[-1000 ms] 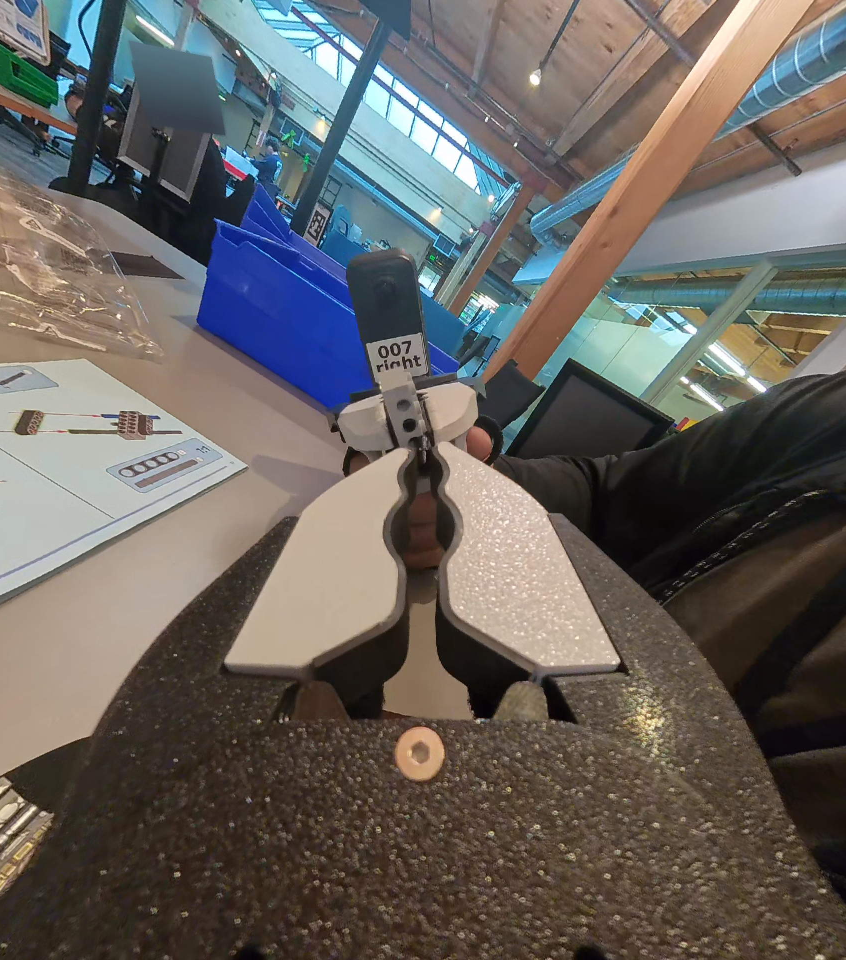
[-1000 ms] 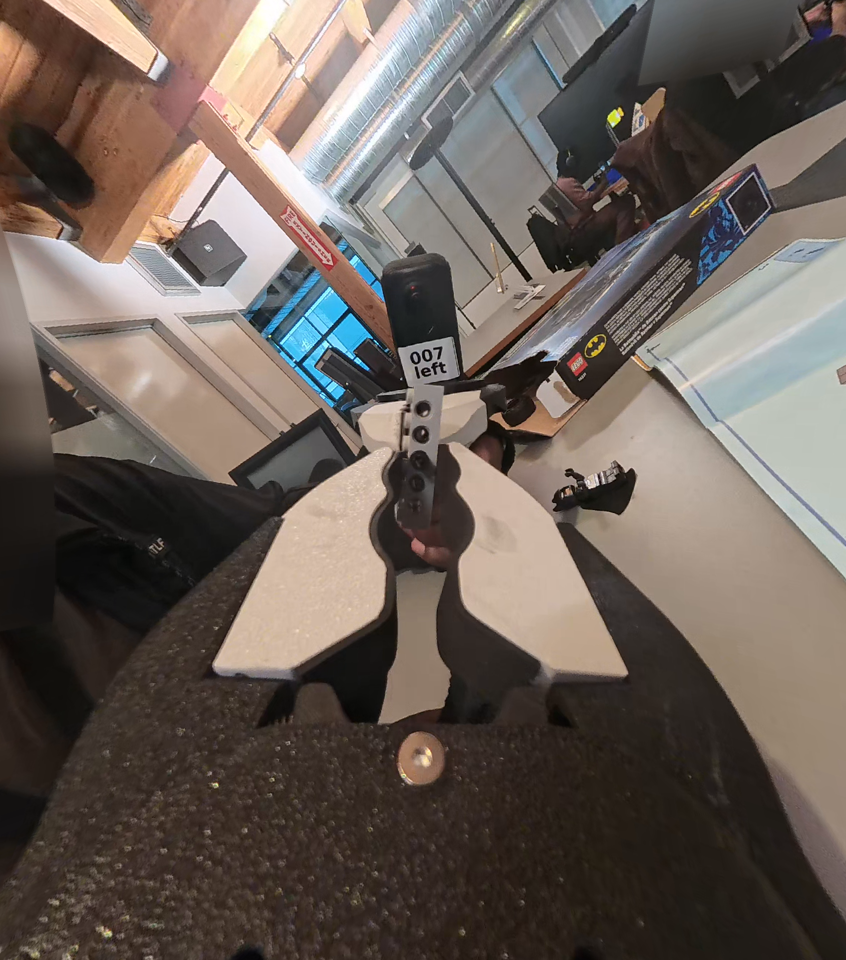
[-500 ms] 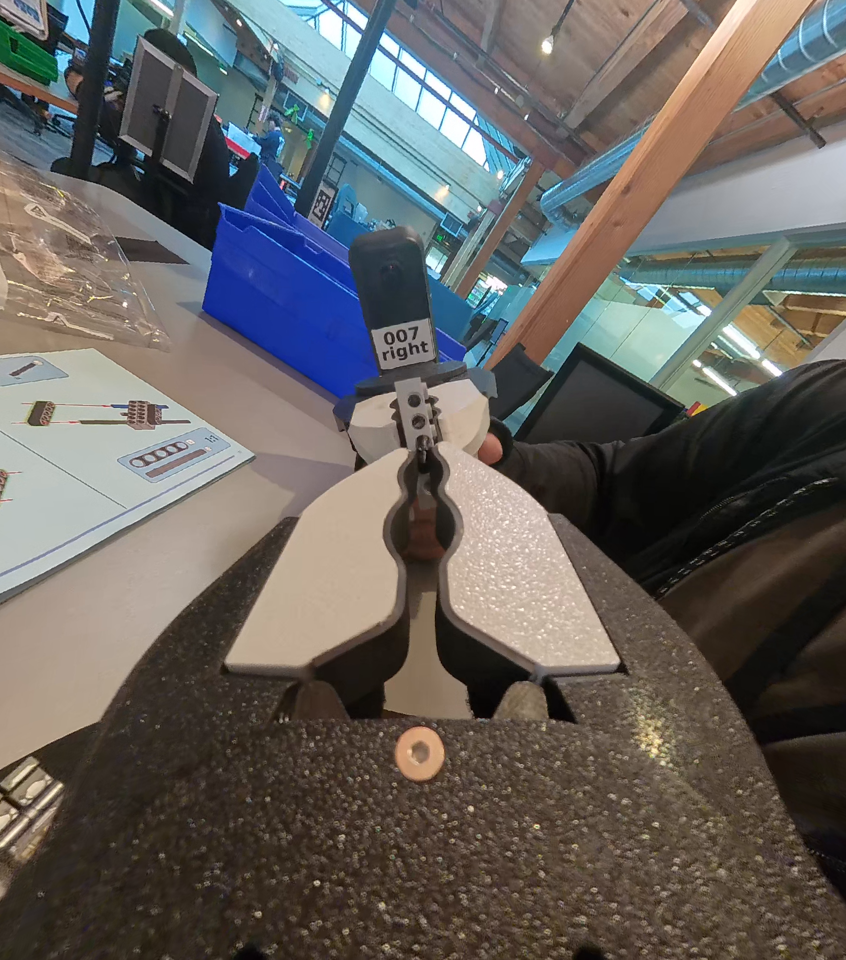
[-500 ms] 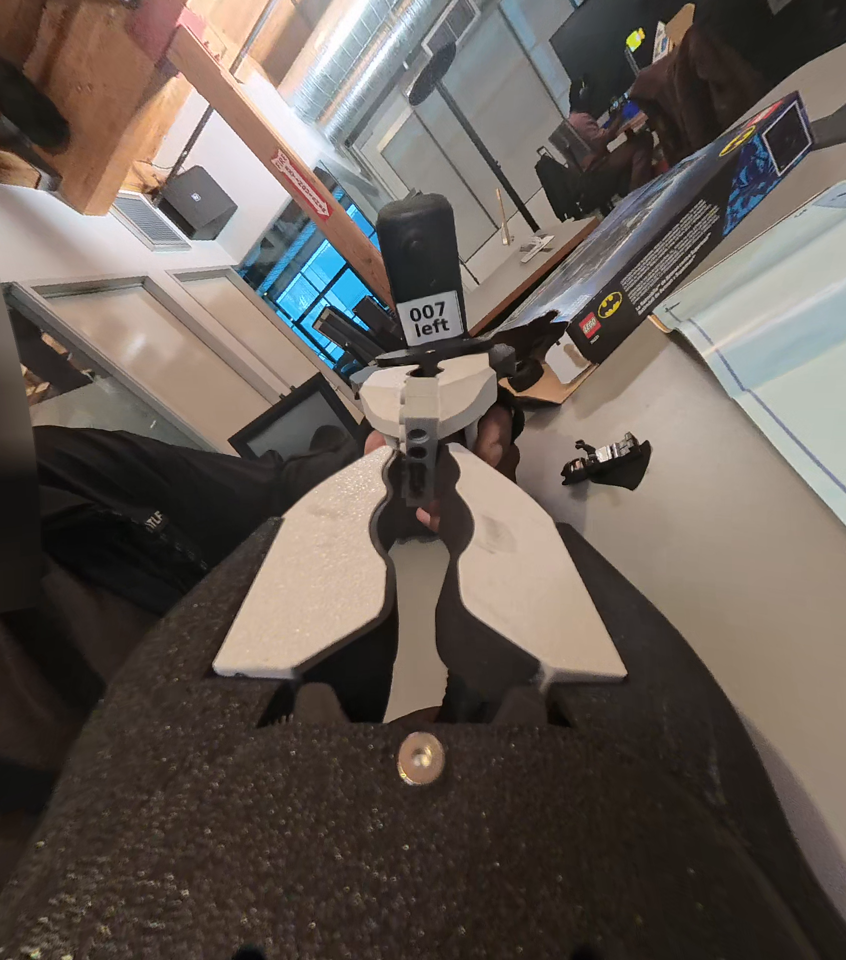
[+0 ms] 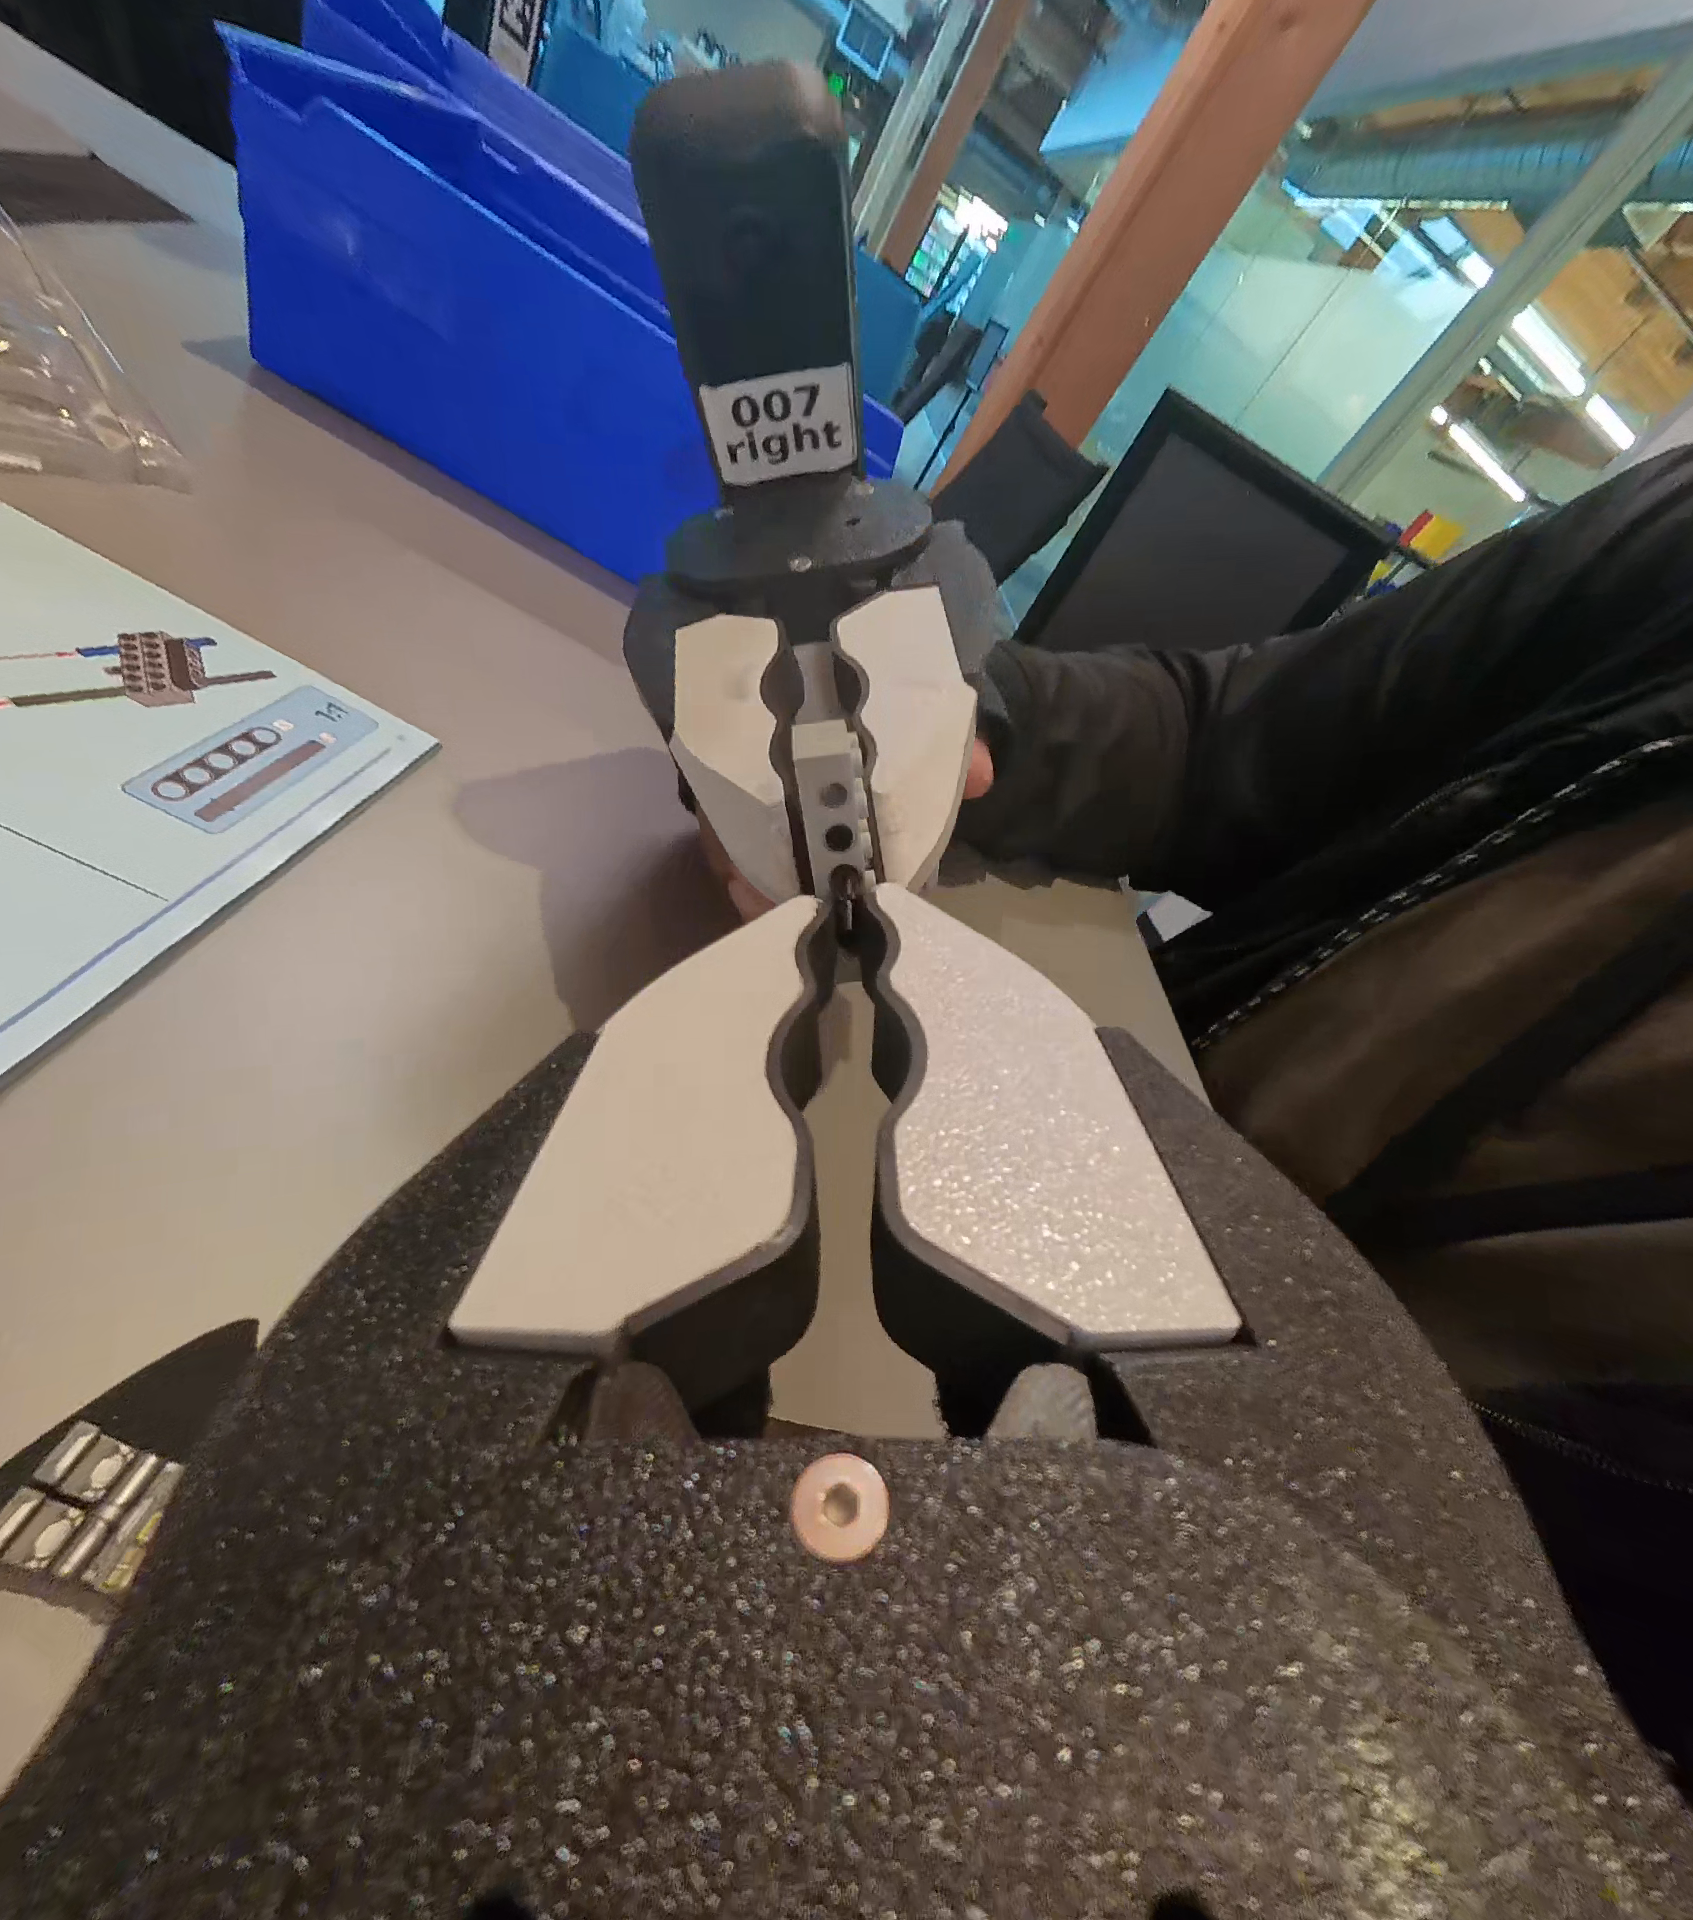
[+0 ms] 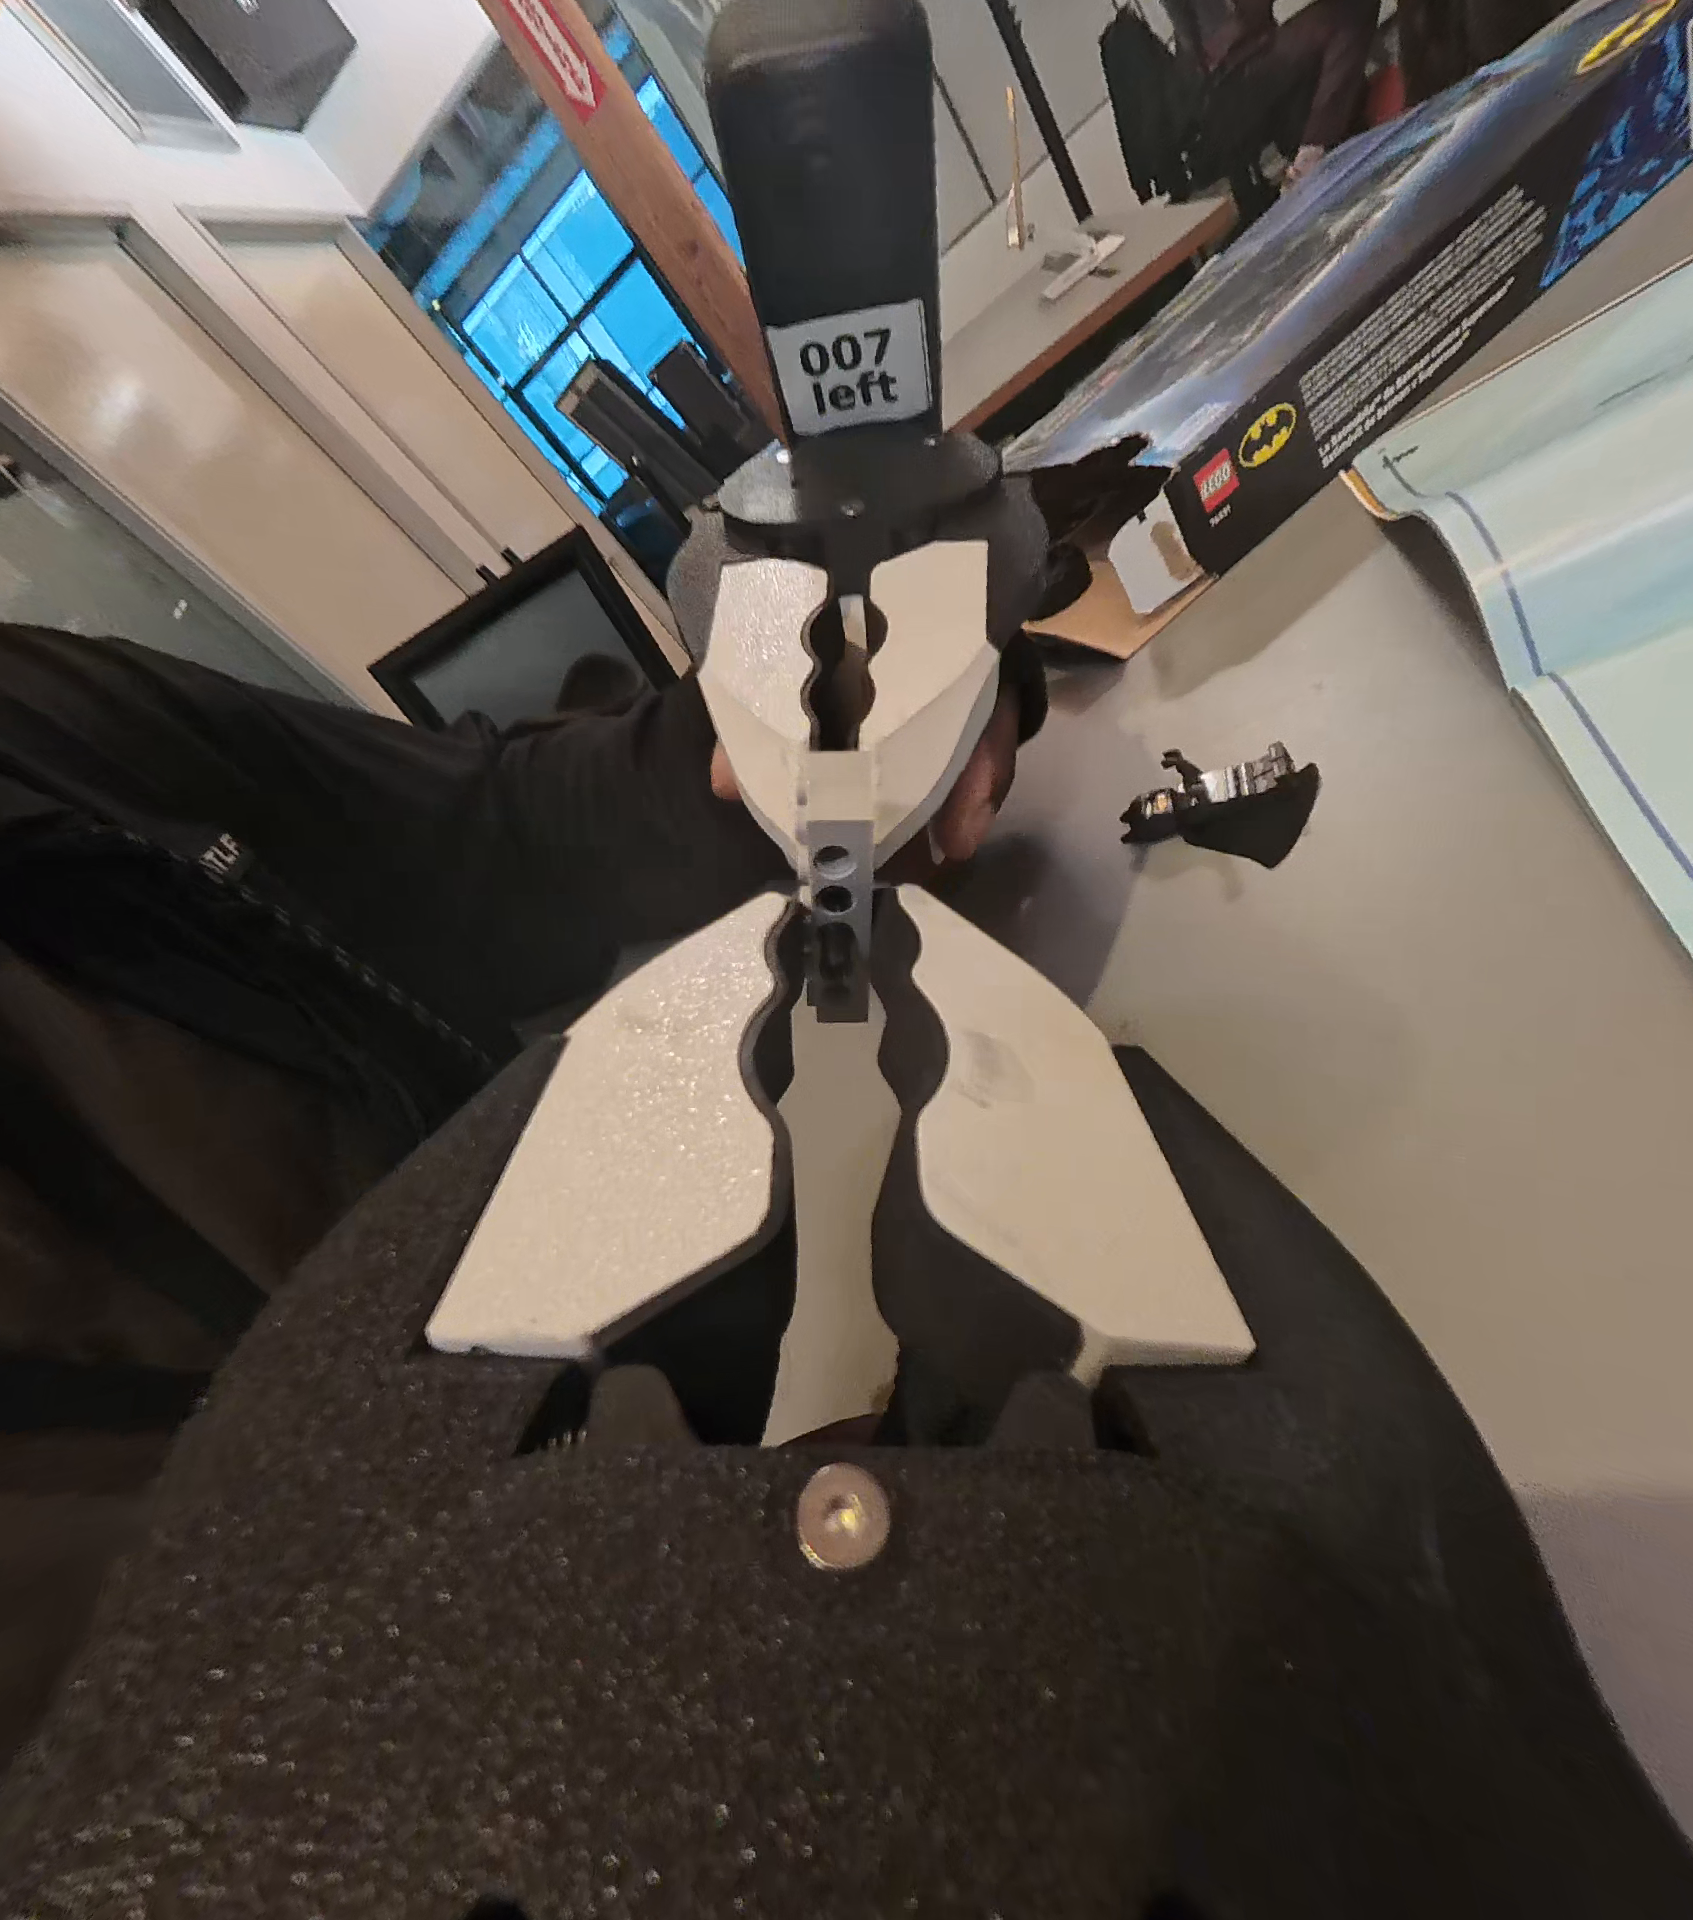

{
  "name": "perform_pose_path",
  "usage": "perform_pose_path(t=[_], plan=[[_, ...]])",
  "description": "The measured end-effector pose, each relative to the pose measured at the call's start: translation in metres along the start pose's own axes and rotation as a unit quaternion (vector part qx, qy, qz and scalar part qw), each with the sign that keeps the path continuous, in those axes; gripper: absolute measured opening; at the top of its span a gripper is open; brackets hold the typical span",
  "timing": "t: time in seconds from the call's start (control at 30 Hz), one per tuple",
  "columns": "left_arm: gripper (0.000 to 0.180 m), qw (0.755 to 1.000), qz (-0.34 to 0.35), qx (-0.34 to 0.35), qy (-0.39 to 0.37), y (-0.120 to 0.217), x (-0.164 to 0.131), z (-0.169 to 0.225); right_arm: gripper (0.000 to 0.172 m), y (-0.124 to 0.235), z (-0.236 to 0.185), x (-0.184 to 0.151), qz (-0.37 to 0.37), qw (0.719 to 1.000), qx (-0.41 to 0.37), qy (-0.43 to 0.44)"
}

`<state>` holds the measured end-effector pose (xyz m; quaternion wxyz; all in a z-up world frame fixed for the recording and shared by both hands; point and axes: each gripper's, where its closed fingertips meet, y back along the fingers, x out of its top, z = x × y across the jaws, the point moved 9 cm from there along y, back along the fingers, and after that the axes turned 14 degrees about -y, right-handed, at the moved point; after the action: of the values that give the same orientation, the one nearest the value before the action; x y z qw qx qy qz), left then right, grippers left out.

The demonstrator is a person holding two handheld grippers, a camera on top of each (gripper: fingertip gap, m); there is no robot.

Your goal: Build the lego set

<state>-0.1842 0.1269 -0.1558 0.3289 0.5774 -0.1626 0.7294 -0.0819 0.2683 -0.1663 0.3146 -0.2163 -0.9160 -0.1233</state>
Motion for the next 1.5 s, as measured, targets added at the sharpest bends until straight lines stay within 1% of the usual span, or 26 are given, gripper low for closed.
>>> perform_pose_path(t=[0.2,0.47,0.57,1.5], plan=[[0.004,0.999,-0.047,-0.017,-0.006,-0.001,-0.004,0.003,0.012,-0.003,-0.001,-0.005,-0.045,0.999,-0.016,0.019],[0.003,0.994,-0.093,-0.058,-0.006,-0.008,-0.012,0.009,0.012,-0.007,-0.006,-0.013,-0.098,0.993,-0.030,0.067],[0.003,0.991,-0.118,-0.052,-0.022,-0.012,-0.015,0.011,0.012,-0.008,-0.006,-0.016,-0.118,0.989,-0.049,0.081],[0.004,0.995,-0.091,-0.031,-0.030,-0.010,-0.013,0.008,0.012,-0.004,-0.004,-0.013,-0.096,0.992,-0.050,0.069]])
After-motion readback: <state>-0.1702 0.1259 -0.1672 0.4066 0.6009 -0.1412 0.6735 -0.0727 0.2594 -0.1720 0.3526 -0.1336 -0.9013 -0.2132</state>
